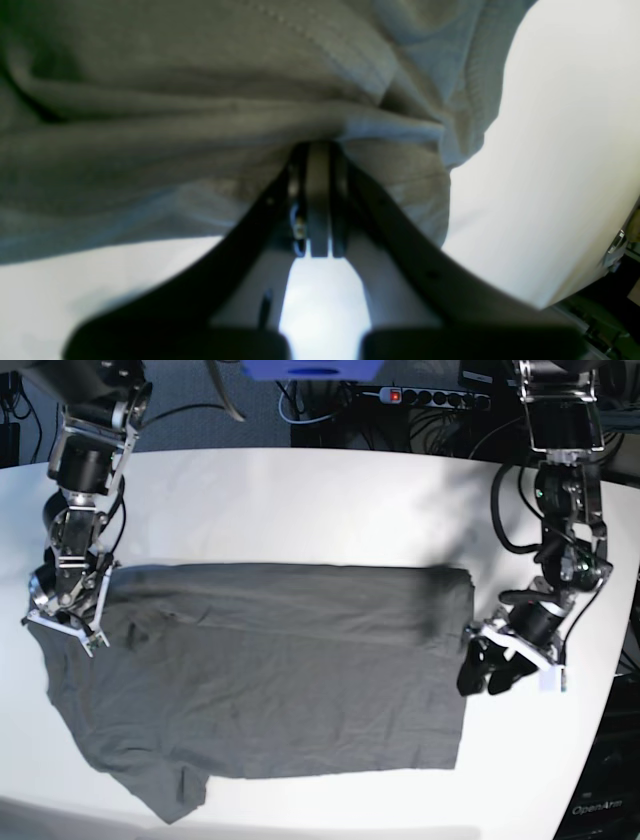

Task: Fold the T-shirt properly
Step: 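Lower the left gripper onto the folded hem corner and pinch it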

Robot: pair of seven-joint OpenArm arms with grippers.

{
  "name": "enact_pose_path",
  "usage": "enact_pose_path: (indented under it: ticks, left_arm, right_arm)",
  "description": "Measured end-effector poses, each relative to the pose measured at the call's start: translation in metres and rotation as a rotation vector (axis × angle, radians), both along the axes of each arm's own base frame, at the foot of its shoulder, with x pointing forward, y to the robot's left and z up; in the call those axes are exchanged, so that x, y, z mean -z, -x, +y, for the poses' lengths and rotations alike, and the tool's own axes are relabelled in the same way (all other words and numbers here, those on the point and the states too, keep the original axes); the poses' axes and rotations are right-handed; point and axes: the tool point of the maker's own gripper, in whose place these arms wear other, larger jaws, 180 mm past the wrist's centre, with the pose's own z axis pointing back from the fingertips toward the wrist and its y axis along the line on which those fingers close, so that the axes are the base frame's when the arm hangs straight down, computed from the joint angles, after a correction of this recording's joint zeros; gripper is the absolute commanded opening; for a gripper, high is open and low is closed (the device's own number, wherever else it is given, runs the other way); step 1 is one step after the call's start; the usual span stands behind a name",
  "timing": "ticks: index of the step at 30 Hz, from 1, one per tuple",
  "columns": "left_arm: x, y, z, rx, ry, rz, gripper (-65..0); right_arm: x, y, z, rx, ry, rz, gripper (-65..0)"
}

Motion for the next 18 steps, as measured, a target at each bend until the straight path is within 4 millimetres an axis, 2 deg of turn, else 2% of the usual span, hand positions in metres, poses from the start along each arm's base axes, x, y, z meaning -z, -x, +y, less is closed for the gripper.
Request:
enact_pose_path:
  ticks: [3,4,6,10,18]
  left_arm:
    - [0.018,0.003,-0.009,0.019,-0.023,0.053,-60.7]
    - [0.025,0.003,-0.008,0.005,-0.039,0.073,-64.1]
    - [0.034,0.004,-0.007,-0.005,-0.080,0.103,-61.9]
    - [0.051,0.012,-0.020,0.048,-0.142,0.175,-61.8]
    - [0.056,0.013,-0.021,0.047,-0.172,0.184,-61.8]
  right_arm:
    - [0.000,0.000,0.000,0.001,0.000,-0.006,-64.7]
    - [0.000,0.000,0.000,0.002,0.001,-0.005,-64.7]
    - [0.000,0.000,0.000,0.001,0.001,-0.004,-64.7]
    - [0.000,0.000,0.000,0.002,0.002,-0.004,-64.7]
    - [0.001,0.001,0.001,0.001,0.007,0.000,-64.7]
